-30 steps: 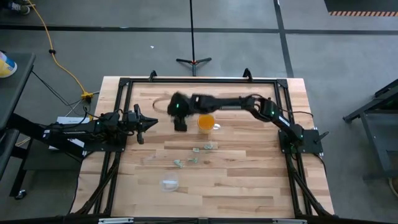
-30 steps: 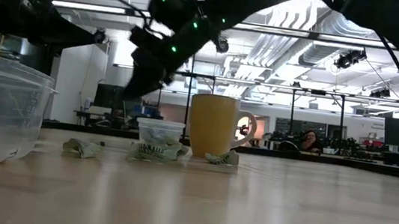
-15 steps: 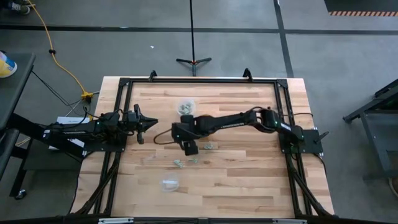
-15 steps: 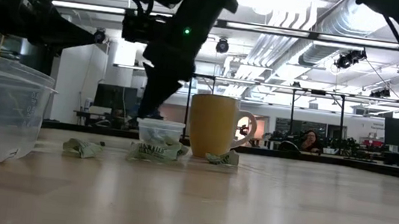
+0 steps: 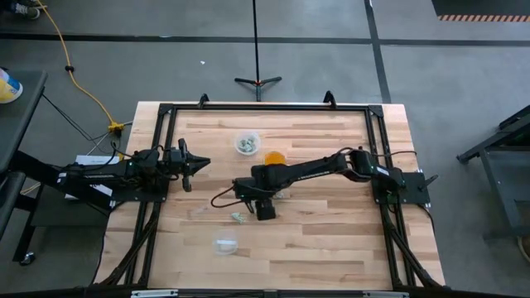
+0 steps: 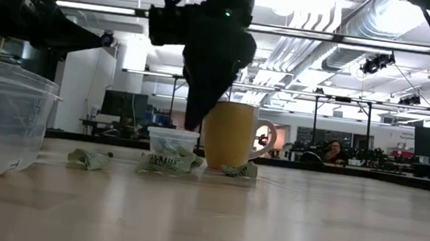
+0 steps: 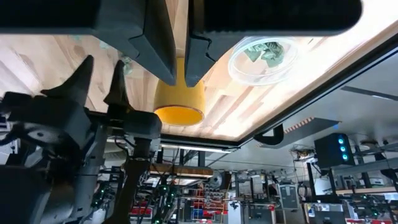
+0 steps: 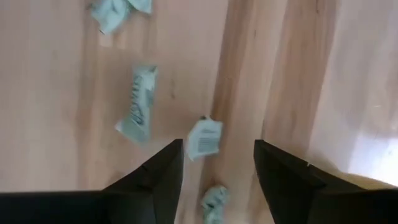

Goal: Pick and place items into bin
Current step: Put the light green stevia packet into the top transparent bin

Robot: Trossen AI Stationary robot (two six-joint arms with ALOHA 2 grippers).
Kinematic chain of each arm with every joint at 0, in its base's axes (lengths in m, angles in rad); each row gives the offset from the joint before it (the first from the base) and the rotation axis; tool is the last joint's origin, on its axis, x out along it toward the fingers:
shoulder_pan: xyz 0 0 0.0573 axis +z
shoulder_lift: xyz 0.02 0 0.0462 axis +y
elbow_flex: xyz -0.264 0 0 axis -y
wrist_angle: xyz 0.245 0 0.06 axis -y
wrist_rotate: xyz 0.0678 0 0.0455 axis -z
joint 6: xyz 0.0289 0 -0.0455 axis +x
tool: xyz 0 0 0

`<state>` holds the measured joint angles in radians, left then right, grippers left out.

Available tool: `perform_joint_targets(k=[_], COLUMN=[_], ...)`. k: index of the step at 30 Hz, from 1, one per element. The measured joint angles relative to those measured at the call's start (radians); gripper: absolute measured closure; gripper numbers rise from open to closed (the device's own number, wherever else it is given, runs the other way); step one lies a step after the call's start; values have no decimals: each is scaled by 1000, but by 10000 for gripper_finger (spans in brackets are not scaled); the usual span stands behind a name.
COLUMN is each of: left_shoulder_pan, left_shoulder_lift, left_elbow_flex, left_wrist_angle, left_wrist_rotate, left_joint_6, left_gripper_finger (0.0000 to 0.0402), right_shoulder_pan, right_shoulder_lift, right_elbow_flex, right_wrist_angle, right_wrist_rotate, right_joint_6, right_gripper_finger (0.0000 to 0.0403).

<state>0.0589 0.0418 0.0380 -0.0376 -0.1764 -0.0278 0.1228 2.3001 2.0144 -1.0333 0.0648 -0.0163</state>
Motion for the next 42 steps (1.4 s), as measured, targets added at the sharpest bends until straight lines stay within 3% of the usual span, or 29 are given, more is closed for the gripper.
perform_joint_targets(k=[9, 16, 23, 28, 42], left_shoulder_pan=[0, 0, 0, 0, 0], left_shoulder_lift=[0, 0, 0, 0, 0], left_elbow_flex=[0, 0, 0, 0, 0], left_wrist_angle=[0, 0, 0, 0, 0], left_wrist_rotate=[0, 0, 0, 0, 0], left_joint_6=[0, 0, -1, 0, 0], left_gripper_finger=[334, 334, 334, 334, 334], right_shoulder_pan=[25, 42, 35, 34, 32], right_shoulder_lift=[11, 33, 58, 60, 87], right_elbow_flex=[-1, -1, -2, -2, -2], right_wrist_angle=[21, 21, 13, -4, -2], right_wrist_rotate=[-20, 53, 19, 93, 90], right_joint_6=[28, 47, 67, 69, 66], right_gripper_finger=[214, 217, 217, 215, 225])
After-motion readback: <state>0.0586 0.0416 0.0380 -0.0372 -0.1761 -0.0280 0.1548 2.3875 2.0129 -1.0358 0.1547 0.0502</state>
